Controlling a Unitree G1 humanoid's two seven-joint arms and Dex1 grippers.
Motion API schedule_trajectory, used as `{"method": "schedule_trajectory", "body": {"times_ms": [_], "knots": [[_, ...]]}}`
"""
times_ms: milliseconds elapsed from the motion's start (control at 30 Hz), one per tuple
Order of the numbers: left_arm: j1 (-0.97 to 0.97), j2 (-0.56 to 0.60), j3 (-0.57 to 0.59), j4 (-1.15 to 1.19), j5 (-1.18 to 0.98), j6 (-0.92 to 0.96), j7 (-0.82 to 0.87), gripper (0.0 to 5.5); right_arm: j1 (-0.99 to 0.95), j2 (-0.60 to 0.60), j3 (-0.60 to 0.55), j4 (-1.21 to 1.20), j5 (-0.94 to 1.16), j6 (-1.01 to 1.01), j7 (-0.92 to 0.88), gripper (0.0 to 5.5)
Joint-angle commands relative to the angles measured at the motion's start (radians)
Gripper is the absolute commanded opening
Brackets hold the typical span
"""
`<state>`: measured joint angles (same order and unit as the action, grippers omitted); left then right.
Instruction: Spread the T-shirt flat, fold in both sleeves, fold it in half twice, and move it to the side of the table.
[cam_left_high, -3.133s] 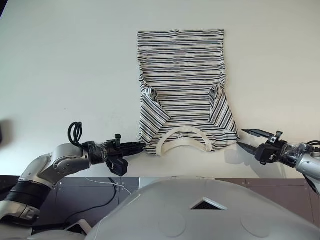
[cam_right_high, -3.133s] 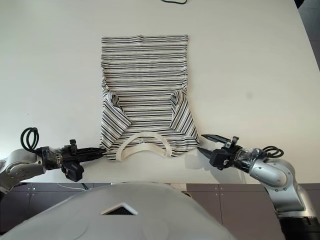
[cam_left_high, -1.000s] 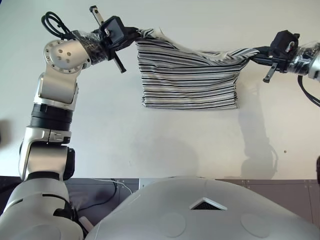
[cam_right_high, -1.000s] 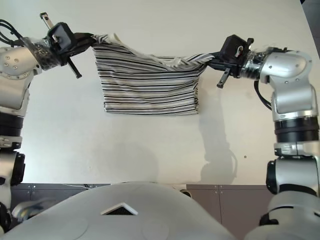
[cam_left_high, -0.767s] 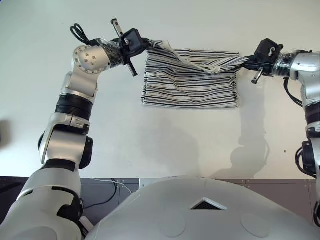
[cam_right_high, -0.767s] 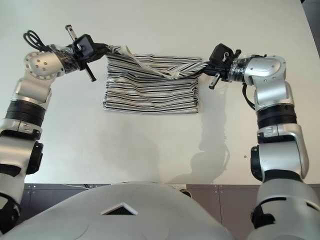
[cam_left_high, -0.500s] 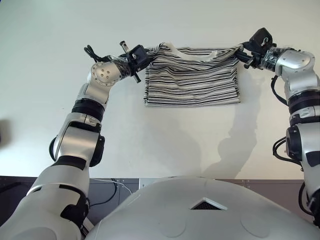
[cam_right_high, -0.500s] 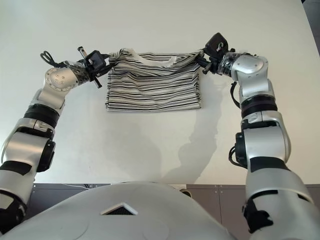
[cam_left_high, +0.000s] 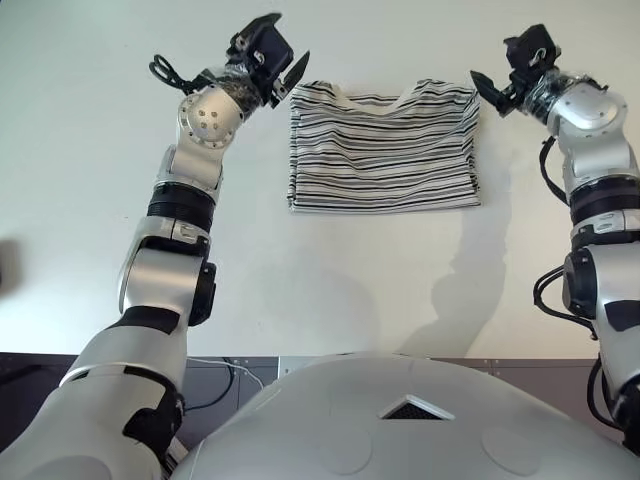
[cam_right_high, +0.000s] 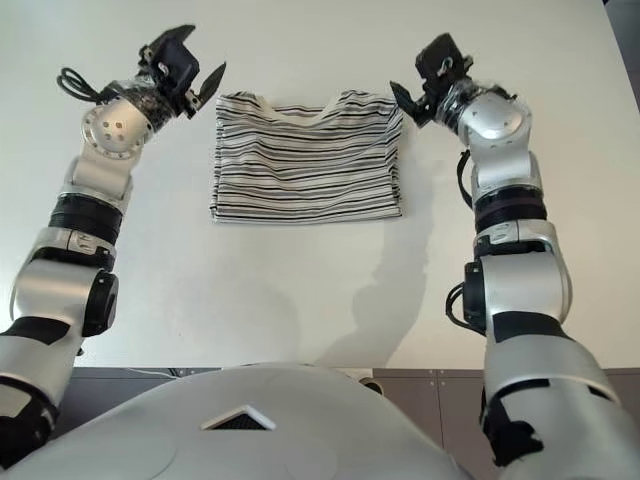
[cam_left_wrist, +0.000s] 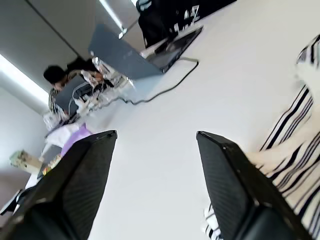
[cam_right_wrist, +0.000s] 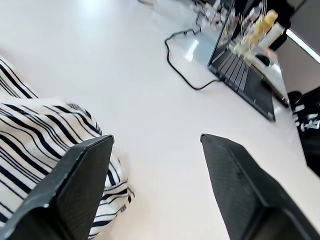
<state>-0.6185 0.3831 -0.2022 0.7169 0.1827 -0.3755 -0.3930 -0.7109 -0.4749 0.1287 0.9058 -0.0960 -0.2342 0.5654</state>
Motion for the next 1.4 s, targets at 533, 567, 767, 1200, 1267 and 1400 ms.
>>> {"method": "schedule_trajectory", "body": {"times_ms": [533, 567, 767, 1200, 1267, 1400], "knots": [[0.353, 0.334, -0.302, -0.470, 0.319, -0.190, -0.317, 2.95, 0.085, -0.254, 0.524, -0.060, -0.400, -0.638, 0.350, 3.20], [0.325, 0.365, -0.303, -0.422, 0.336, -0.242, -0.311, 2.95, 0.132, -0.271, 0.526, -0.171, -0.293, -0.579, 0.460, 3.20], [0.127, 0.355, -0.305, -0.126, 0.377, -0.361, -0.222, 2.95, 0.253, -0.305, 0.521, -0.656, 0.053, -0.133, 0.775, 3.20], [-0.181, 0.168, -0.436, 0.409, 0.649, -0.348, 0.292, 2.95, 0.142, -0.112, 0.277, -0.786, 0.228, 0.299, 0.669, 3.20], [-0.230, 0.141, -0.418, 0.445, 0.638, -0.303, 0.355, 2.95, 0.077, -0.065, 0.260, -0.605, 0.120, 0.200, 0.509, 3.20], [-0.292, 0.101, -0.368, 0.416, 0.578, -0.320, 0.390, 2.95, 0.007, -0.016, 0.272, -0.259, -0.021, 0.003, 0.333, 3.20]]}}
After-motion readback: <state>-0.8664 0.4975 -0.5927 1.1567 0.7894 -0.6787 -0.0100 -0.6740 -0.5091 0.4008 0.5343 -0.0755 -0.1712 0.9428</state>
